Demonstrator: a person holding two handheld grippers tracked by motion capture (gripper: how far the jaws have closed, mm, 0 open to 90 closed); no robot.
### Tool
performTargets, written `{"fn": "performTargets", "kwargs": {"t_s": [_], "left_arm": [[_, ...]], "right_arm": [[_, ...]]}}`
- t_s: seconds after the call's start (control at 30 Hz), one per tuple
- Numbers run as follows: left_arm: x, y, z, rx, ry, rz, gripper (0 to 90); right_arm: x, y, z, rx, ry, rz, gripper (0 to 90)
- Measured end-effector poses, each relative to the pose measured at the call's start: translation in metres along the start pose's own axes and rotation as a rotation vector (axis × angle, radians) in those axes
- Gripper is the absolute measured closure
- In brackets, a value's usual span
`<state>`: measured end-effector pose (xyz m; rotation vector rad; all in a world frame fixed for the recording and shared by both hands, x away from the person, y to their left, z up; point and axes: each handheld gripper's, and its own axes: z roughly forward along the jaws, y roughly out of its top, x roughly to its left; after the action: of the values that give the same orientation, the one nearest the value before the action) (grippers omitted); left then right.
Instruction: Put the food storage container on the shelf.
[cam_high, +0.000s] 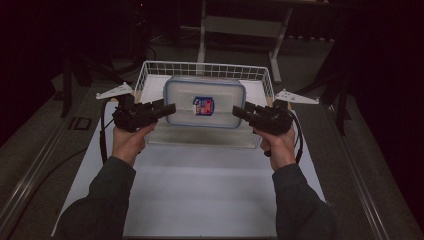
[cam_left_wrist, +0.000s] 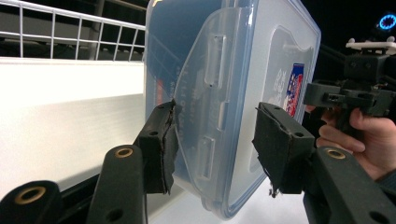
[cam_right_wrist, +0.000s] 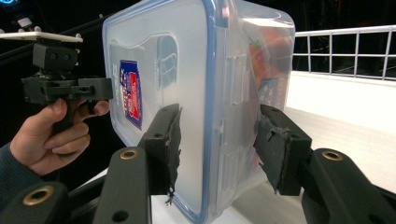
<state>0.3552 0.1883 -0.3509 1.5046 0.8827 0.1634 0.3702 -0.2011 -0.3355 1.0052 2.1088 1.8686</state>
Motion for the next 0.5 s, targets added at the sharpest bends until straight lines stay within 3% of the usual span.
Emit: {"fn": "performTargets", "kwargs": {"t_s": [0.2,0.5], "left_arm": [[0.01,0.005,0.009,-0.001,0.008,-0.017,49.9],[0.02,0.011,0.017,0.004,0.07,-0.037,49.7]], "right_arm": [[-0.011,0.008,0.009,0.002,-0.017,0.014,51.5],[-0.019,0.013,0.022,0.033,-0.056,0.039,51.1]]}}
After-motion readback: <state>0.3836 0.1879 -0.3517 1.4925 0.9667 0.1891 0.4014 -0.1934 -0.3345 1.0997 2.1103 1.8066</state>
